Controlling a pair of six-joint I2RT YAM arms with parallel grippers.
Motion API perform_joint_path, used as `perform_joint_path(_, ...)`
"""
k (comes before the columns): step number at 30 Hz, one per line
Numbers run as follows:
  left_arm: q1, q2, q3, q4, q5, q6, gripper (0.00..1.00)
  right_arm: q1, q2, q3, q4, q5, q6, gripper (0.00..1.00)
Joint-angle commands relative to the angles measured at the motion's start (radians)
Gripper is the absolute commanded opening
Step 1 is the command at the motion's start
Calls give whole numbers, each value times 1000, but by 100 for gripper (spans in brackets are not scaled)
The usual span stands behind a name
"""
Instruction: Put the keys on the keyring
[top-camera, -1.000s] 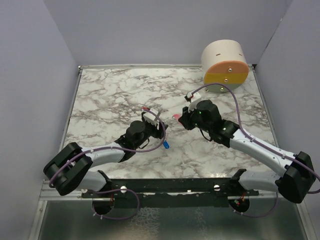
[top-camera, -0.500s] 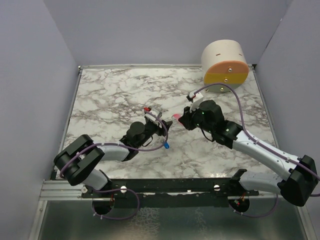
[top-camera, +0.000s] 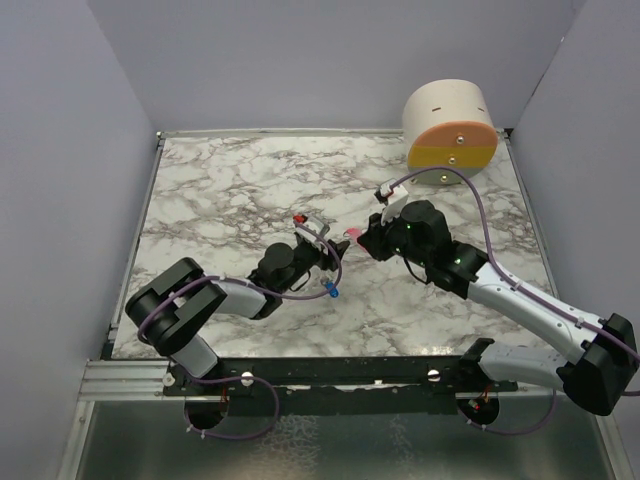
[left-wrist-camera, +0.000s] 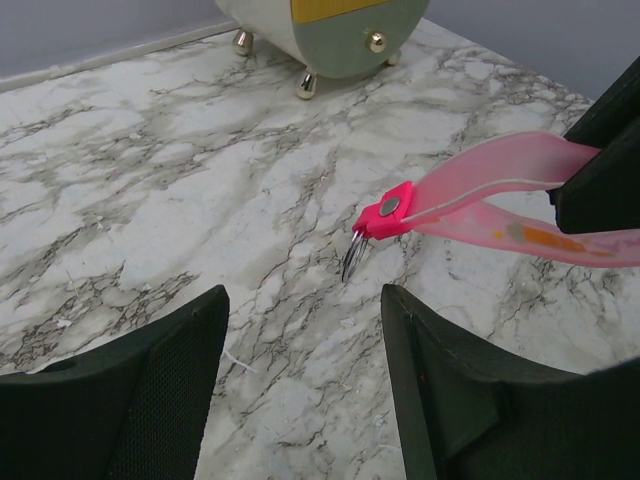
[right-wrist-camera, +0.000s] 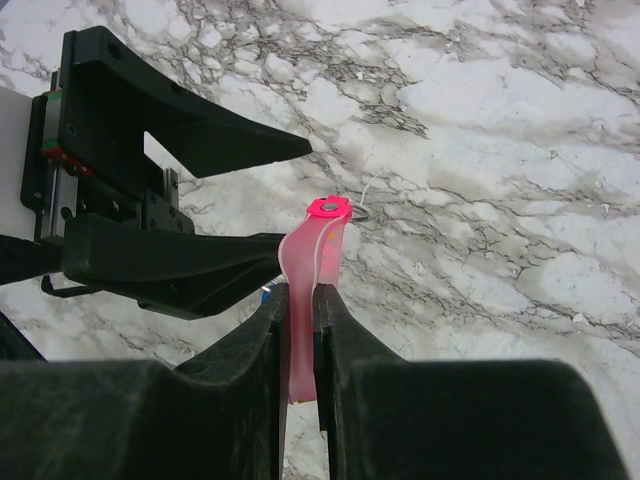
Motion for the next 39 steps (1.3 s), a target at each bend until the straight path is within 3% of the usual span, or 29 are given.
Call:
perform_joint_path(1,-5,27,31,102,29,16,64,6,-21,6,-8,-24,3,13)
perform_joint_path(8,-5,71,57,131,41,24,52,6,-23,3,-9,-24,1,13)
perform_joint_path(15,-5,74,47,142,46,22,13,6,-28,4,-11,-8,5,13)
perform_joint_path(19,-5,61,34,141,49,23,1,6,-27,7,-7,-4,10,13)
perform_joint_path(39,-5,-21,-40,52,191,-45,0,6,140,191,2,28,23,14)
